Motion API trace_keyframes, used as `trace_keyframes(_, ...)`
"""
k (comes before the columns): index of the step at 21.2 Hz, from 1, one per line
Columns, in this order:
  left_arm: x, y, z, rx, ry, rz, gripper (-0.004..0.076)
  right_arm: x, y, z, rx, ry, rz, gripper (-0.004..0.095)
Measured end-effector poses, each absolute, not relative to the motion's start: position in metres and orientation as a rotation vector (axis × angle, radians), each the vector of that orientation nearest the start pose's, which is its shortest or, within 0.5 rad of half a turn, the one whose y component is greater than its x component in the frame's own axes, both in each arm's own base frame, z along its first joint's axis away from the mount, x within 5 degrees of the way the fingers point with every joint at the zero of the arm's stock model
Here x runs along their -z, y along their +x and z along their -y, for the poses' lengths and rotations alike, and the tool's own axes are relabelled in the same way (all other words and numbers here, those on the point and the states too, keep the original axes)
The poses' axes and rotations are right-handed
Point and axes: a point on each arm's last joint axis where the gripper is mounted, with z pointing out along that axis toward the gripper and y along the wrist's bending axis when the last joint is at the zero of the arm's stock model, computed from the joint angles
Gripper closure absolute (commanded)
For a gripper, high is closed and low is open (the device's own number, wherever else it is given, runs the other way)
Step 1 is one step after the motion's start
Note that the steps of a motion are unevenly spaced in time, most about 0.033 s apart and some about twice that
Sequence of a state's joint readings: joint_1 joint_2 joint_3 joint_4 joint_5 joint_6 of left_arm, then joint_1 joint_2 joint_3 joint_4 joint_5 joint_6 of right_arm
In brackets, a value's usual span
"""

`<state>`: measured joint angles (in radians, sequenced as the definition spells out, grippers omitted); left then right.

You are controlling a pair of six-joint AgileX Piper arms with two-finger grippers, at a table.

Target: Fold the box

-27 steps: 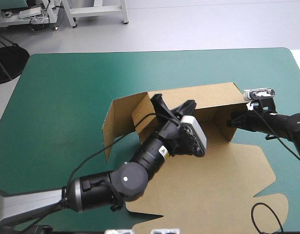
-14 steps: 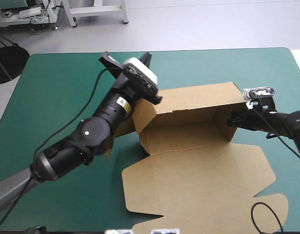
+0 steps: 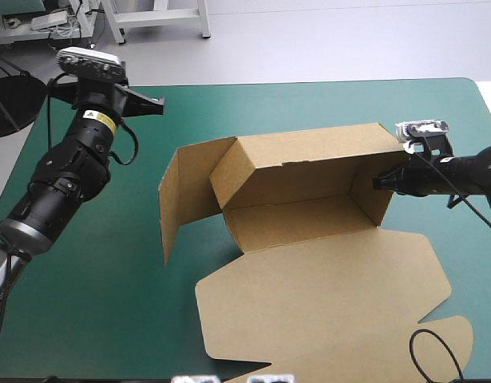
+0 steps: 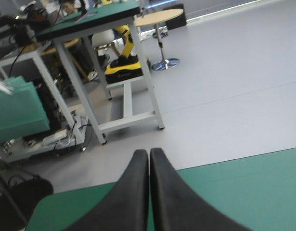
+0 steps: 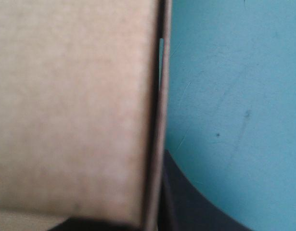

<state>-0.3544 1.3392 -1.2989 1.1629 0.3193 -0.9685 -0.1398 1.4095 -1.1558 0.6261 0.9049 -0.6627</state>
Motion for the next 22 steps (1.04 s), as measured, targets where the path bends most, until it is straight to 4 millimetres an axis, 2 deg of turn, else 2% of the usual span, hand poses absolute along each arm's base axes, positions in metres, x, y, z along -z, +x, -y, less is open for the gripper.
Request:
trace_keyframes(3, -0.428, 0.304, 0.061, -0.14, 0.145, -1.699, 0.0729, -0.33, 0.303, -0.015, -0.42, -0.351, -2.473, 0.0906)
trace_keyframes(6, -0.413, 0.304, 0.037, -0.234, 0.114, -1.874, 0.0729, -0.333, 0.329, -0.047, -0.423, -0.397, -2.582, 0.0906)
trace_keyframes(9, -0.396, 0.302, 0.021, -0.24, 0.069, -2.009, 0.0729, -0.343, 0.349, -0.069, -0.452, -0.391, -2.635, 0.0906)
trace_keyframes(11, -0.379, 0.299, 0.011, -0.224, 0.044, -2.111, 0.0729, -0.348, 0.364, -0.084, -0.446, -0.332, -2.695, 0.0902)
trace_keyframes(13, -0.366, 0.296, 0.01, -0.235, 0.085, -2.188, 0.0729, -0.35, 0.371, -0.093, -0.47, -0.222, -2.718, 0.0896)
trace_keyframes(17, -0.355, 0.294, 0.01, -0.24, 0.113, -2.232, 0.0729, -0.339, 0.374, -0.1, -0.534, -0.107, -2.768, 0.0892)
trace_keyframes(22, -0.356, 0.294, 0.01, -0.246, 0.123, -2.225, 0.0729, -0.319, 0.364, -0.117, -0.582, -0.114, -2.84, 0.0893)
